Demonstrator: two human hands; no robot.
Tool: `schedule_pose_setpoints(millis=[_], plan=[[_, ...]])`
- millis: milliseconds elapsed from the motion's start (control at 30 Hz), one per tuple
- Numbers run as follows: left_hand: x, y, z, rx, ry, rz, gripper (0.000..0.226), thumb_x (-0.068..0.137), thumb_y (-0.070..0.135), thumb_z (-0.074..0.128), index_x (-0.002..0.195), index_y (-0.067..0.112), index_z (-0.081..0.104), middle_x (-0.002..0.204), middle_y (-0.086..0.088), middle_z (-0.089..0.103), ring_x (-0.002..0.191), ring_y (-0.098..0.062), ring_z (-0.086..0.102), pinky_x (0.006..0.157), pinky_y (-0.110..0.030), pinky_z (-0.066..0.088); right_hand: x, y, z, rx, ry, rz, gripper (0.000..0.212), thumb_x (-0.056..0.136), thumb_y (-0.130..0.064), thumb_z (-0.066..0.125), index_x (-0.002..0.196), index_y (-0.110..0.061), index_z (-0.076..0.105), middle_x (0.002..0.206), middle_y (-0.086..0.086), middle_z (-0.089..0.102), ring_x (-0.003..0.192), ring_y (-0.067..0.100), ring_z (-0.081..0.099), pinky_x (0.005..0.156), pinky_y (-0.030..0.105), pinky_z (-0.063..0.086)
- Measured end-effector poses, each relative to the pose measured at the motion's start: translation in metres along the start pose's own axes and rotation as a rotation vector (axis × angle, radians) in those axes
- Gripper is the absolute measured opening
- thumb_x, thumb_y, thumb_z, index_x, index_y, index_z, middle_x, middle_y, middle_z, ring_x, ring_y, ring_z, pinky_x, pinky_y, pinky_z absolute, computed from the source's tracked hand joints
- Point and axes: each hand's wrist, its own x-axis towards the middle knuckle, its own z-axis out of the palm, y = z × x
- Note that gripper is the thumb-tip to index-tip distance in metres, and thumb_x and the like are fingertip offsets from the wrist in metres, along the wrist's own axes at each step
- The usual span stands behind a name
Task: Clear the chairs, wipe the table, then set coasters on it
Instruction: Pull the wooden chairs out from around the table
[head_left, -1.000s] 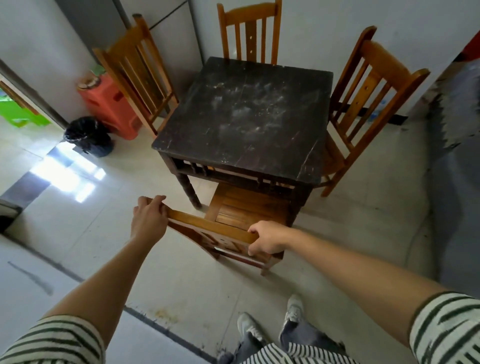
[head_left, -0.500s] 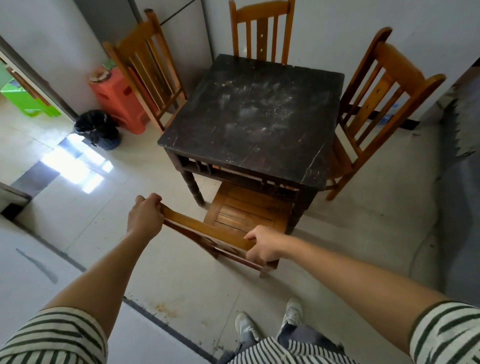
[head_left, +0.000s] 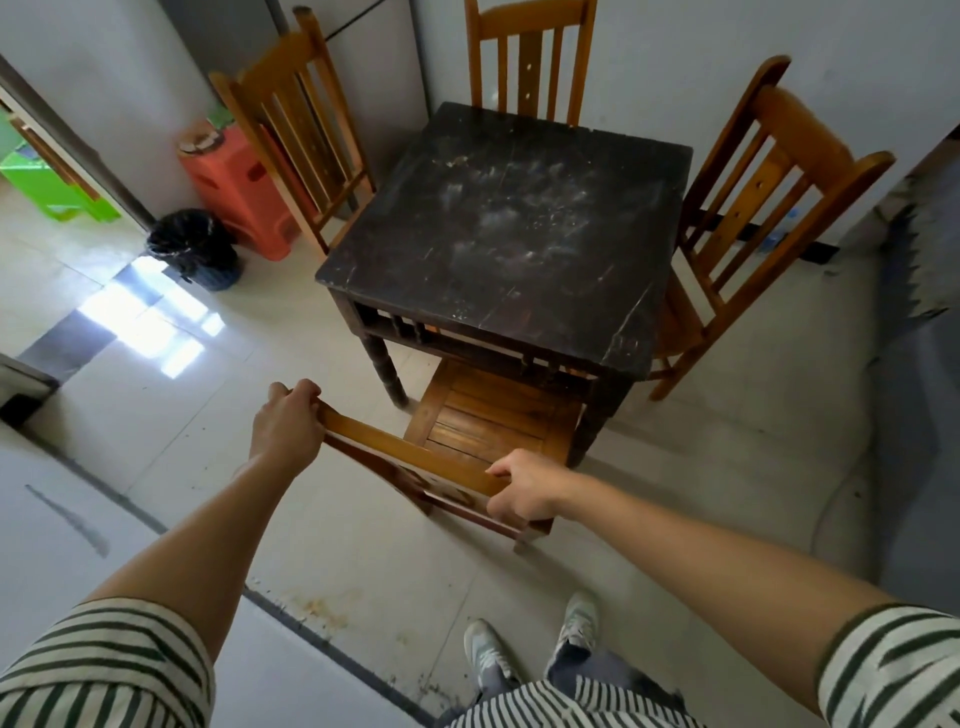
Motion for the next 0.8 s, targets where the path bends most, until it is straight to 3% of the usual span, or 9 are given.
schedule_pose_setpoints(millis=[267,433,567,700,800], plan=[[0.002,0.000,-0.001,0.137,-0.034,-0.006,0.030,0.098,0.019,0.050,0.126,0.011,0.055,0.109,-0.013,0.049,0.093,-0.030,0.052,0.082,-0.041,0.049,0.000,0.008,0.004,0.100,0.035,-0.039,0.057,0.086,-0.034,0.070,0.138,-0.019,0.050,0.129,0.003,0.054,0.108,0.018,0.054,0.085,0.028,0.050],[0.000,0.028,-0.005,0.409,-0.034,0.036,0.029,0.092,0.025,0.059,0.120,0.016,0.060,0.113,-0.011,0.054,0.105,-0.028,0.048,0.093,-0.043,0.043,0.002,0.042,-0.018,0.260,0.112,-0.055,0.036,0.090,-0.044,0.063,0.114,-0.018,0.067,0.104,-0.005,0.063,0.102,0.014,0.060,0.085,0.028,0.052],[0.001,0.089,-0.001,0.300,0.000,0.119,0.029,0.096,0.026,0.054,0.123,0.017,0.060,0.118,-0.008,0.059,0.107,-0.026,0.054,0.095,-0.043,0.047,0.009,0.098,-0.071,0.096,0.292,0.027,0.027,0.091,-0.036,0.065,0.109,-0.017,0.069,0.104,-0.001,0.066,0.100,0.016,0.062,0.084,0.031,0.053],[0.004,0.158,0.011,0.170,-0.013,0.173,0.021,0.095,0.022,0.052,0.112,0.018,0.064,0.109,-0.004,0.064,0.096,-0.022,0.059,0.079,-0.034,0.051,0.002,0.153,-0.133,0.006,0.357,0.076,0.025,0.091,-0.032,0.066,0.110,-0.016,0.068,0.108,0.001,0.066,0.100,0.016,0.061,0.083,0.031,0.050],[0.006,0.228,0.036,0.096,-0.045,0.192,0.017,0.092,0.020,0.050,0.100,0.017,0.065,0.098,-0.004,0.067,0.088,-0.024,0.062,0.073,-0.037,0.054,-0.012,0.204,-0.189,-0.045,0.420,0.089,0.024,0.090,-0.033,0.067,0.110,-0.020,0.067,0.109,0.001,0.067,0.095,0.015,0.061,0.083,0.032,0.052]])
